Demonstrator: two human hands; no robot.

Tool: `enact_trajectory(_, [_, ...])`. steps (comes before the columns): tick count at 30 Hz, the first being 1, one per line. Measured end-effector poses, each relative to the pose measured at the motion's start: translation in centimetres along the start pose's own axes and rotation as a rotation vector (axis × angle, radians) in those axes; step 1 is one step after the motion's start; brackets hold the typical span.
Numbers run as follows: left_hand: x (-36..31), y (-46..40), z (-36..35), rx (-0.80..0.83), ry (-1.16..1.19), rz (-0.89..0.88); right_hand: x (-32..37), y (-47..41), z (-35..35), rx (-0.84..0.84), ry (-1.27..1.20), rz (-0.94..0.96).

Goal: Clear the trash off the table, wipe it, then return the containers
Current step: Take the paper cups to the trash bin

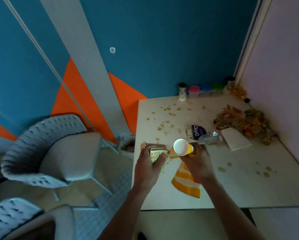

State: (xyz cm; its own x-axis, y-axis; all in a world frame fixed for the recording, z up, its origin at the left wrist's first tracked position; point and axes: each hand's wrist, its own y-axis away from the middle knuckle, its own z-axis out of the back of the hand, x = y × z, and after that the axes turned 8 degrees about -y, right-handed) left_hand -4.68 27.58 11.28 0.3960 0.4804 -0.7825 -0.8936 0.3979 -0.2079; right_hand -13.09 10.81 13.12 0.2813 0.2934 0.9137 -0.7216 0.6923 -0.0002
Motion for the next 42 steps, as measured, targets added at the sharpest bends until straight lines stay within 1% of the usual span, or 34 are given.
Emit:
enact_trajectory(5, [4.8, 0.7, 5.2, -0.069, 0.017, 0.049, 1.5, 0.9, -6.0, 0.071, 0.006, 0.025])
enact_trajectory(10, [12.2, -1.1, 11.2, -0.113, 0.012, 0.105, 3.5, 0.9, -16.1, 0.134, 0.012, 0.005])
enact_trajectory(14, [16.6, -4.0, 14.5, -0.092, -0.029, 0.135, 5.5, 0.1, -22.9, 0.139, -0.002, -0.024])
enact_trajectory(19, [20.9, -7.9, 17.1, -0.025, -0.066, 0.164, 7.0, -1.7, -28.4, 0.141, 0.048, -0.065])
enact_trajectory(24, [25.1, -12.9, 17.7, 0.031, -0.120, 0.178, 6.9, -5.8, -33.0, 0.139, 0.066, -0.119])
enact_trajectory(28, [28.0, -16.8, 17.4, 0.091, -0.187, 0.179, 6.3, -9.3, -36.4, 0.138, 0.028, -0.178])
enact_trajectory(33, [31.6, -23.7, 15.7, 0.145, -0.219, 0.197, 5.1, -15.7, -40.6, 0.142, 0.007, -0.222])
enact_trajectory(38, [34.5, -29.2, 13.8, 0.190, -0.290, 0.254, 3.5, -21.5, -44.1, 0.153, 0.032, -0.314])
enact_trajectory(42, [38.0, -32.8, 11.2, 0.276, -0.348, 0.305, 1.4, -25.3, -46.9, 0.163, 0.040, -0.416])
